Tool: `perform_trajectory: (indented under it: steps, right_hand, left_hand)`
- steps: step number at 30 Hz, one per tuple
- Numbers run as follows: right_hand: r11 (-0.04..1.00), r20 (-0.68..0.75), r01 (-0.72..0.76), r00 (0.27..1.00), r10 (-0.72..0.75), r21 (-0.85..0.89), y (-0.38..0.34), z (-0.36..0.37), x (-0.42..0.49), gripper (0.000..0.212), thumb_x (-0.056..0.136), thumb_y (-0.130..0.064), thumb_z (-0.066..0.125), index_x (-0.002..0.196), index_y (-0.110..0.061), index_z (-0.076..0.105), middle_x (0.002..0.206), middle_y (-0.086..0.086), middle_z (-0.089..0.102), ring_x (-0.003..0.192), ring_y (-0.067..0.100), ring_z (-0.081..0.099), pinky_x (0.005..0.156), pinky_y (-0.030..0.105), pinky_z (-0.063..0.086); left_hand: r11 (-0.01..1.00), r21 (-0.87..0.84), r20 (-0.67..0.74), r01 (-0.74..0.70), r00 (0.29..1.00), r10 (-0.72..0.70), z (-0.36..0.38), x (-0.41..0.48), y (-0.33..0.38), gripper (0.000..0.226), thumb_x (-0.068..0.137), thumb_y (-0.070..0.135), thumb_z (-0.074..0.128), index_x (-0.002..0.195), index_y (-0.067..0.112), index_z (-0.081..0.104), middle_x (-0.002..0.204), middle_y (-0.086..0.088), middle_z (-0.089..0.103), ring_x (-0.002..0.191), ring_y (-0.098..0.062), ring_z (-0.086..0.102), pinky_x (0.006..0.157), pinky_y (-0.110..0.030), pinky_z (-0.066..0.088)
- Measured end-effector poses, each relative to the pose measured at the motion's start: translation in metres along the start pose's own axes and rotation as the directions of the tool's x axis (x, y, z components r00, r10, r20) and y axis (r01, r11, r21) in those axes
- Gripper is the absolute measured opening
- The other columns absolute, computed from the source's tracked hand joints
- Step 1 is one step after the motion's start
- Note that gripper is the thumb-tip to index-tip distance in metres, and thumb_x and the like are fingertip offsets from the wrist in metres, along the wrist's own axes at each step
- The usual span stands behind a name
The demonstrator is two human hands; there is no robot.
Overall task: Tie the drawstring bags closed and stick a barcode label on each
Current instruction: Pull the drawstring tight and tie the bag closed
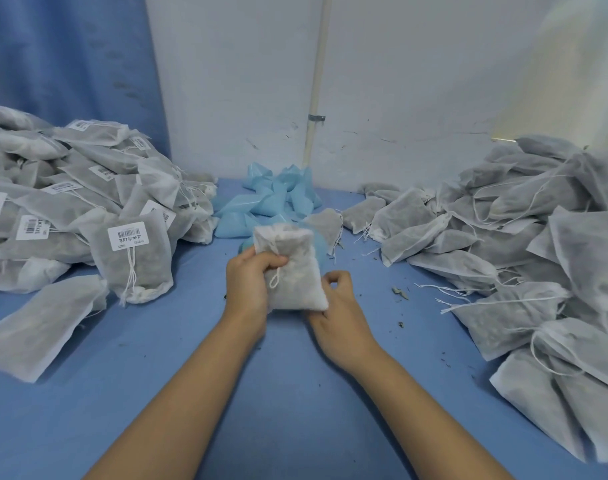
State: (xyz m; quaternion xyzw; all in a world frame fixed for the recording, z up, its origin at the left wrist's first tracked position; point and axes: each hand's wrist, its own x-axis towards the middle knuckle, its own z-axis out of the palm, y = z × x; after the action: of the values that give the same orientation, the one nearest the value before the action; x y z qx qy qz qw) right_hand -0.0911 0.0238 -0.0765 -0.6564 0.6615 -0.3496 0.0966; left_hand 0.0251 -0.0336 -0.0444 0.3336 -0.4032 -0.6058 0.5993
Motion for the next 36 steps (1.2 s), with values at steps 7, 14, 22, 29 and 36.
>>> perform_trajectory:
  steps: [7, 14, 22, 29, 36]
  right_hand:
    - [0.99, -0.23, -0.082, 0.967, 0.108, 0.118, 0.012, -0.004, 0.004, 0.009, 0.098, -0.019, 0.051, 0.101, -0.018, 0.059, 0.095, -0.003, 0.038, 0.076, -0.002, 0.045, 0.067, 0.011, 0.034]
    - [0.966, -0.337, -0.138, 0.918, 0.207, 0.218, 0.022, -0.016, 0.006, 0.012, 0.096, -0.013, 0.053, 0.09, -0.023, 0.055, 0.096, 0.002, 0.054, 0.079, 0.005, 0.05, 0.067, 0.018, 0.032]
    - [0.899, -0.205, -0.058, 0.965, 0.161, 0.434, 0.017, -0.015, -0.001, 0.054, 0.094, -0.001, 0.051, 0.138, -0.03, 0.041, 0.111, -0.014, 0.06, 0.098, -0.012, 0.056, 0.078, 0.001, 0.04]
    - [0.843, -0.156, -0.088, 0.967, 0.2, 0.531, 0.012, -0.017, 0.0, 0.027, 0.089, 0.0, 0.06, 0.111, -0.016, 0.062, 0.108, -0.003, 0.067, 0.09, -0.009, 0.061, 0.079, 0.009, 0.047]
    - [0.803, -0.231, -0.075, 0.938, 0.258, 0.592, 0.013, -0.018, 0.002, 0.017, 0.085, -0.003, 0.068, 0.084, -0.02, 0.069, 0.08, -0.01, 0.071, 0.072, 0.0, 0.066, 0.066, 0.011, 0.049]
  left_hand:
    - [0.945, 0.317, 0.185, -0.085, 0.982, 0.026, -0.015, -0.001, -0.004, 0.034, 0.058, 0.0, 0.042, 0.076, 0.006, 0.07, 0.08, -0.002, 0.067, 0.074, -0.017, 0.057, 0.069, -0.027, 0.045]
    - [0.766, 0.567, 0.334, -0.303, 0.935, 0.123, -0.02, -0.002, -0.015, 0.027, 0.062, 0.016, 0.04, 0.066, 0.034, 0.06, 0.082, 0.018, 0.064, 0.079, -0.013, 0.057, 0.073, -0.033, 0.042]
    - [0.814, 0.519, 0.417, -0.261, 0.908, 0.025, -0.018, 0.0, -0.019, 0.013, 0.059, 0.011, 0.043, 0.052, 0.021, 0.05, 0.054, 0.013, 0.046, 0.057, -0.01, 0.04, 0.059, -0.028, 0.03]
    - [0.876, 0.417, 0.49, -0.244, 0.872, 0.009, -0.013, -0.005, -0.018, 0.016, 0.055, 0.006, 0.045, 0.066, 0.0, 0.054, 0.066, 0.002, 0.052, 0.062, -0.005, 0.047, 0.057, -0.016, 0.036]
    - [0.875, 0.412, 0.49, -0.255, 0.871, 0.023, -0.012, -0.005, -0.021, 0.038, 0.056, 0.008, 0.045, 0.086, -0.007, 0.063, 0.085, -0.008, 0.062, 0.077, -0.008, 0.055, 0.068, -0.016, 0.042]
